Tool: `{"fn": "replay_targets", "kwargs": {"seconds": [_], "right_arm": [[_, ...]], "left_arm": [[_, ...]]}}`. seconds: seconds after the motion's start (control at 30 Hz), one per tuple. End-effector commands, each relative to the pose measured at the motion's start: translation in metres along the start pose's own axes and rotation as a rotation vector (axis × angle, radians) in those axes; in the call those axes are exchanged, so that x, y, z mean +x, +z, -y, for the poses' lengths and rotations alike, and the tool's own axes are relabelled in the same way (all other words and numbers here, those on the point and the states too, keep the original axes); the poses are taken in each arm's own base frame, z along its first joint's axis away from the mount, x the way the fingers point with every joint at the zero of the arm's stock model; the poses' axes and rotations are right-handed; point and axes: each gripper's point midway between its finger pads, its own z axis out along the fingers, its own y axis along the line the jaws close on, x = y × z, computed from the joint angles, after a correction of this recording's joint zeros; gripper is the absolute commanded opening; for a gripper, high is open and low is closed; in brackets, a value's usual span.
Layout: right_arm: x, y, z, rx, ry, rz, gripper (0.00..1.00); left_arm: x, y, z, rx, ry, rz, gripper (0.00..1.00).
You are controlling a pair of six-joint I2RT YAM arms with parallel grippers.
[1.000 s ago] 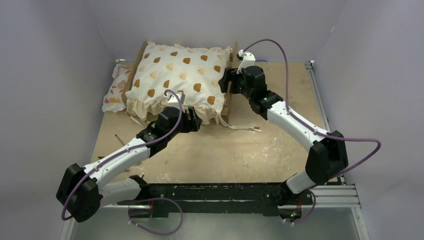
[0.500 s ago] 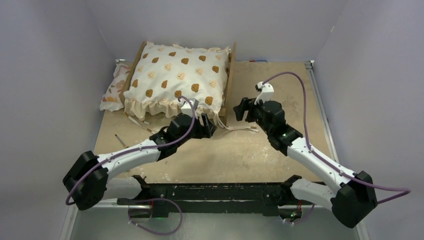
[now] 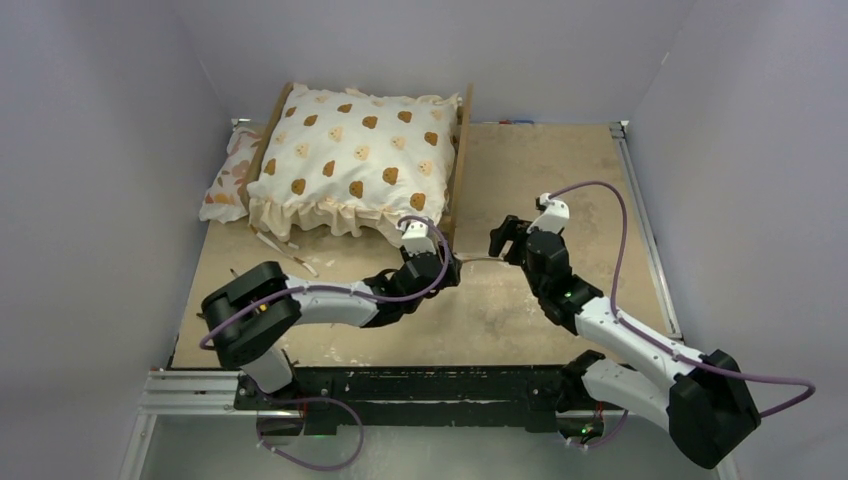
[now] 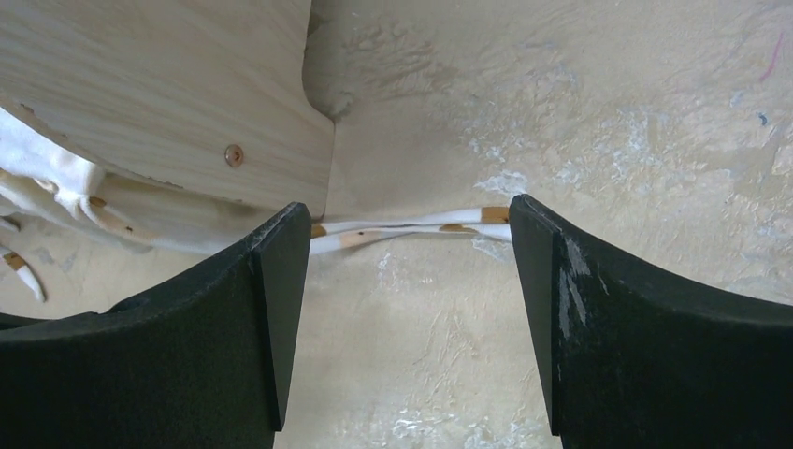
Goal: Set up the pet bed
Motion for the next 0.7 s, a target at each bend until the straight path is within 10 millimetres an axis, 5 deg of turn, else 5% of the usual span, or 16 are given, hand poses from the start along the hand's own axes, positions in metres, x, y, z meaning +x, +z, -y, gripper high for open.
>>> {"fn": "replay_targets", "kwargs": {"seconds": [0.0,0.37,0.67], "right_arm": [[-0.019,0.003,-0.003,0.009,0.076,0.088,0.79],[-0.019,0.002,0.002,0.027,0.098,0.105,0.8],[-0.018,0.002,0.0,0.014,0.097,0.1,0.8]], "left_arm": [[-0.029,0.016,0.026,0.005,-0.106,0.157,0.57],[-0.019,0.05,0.018,-0.11,-0.098,0.211,0.47],[-0.011,0.058,0.006,-0.16,-0.102,0.221,0.4]]}}
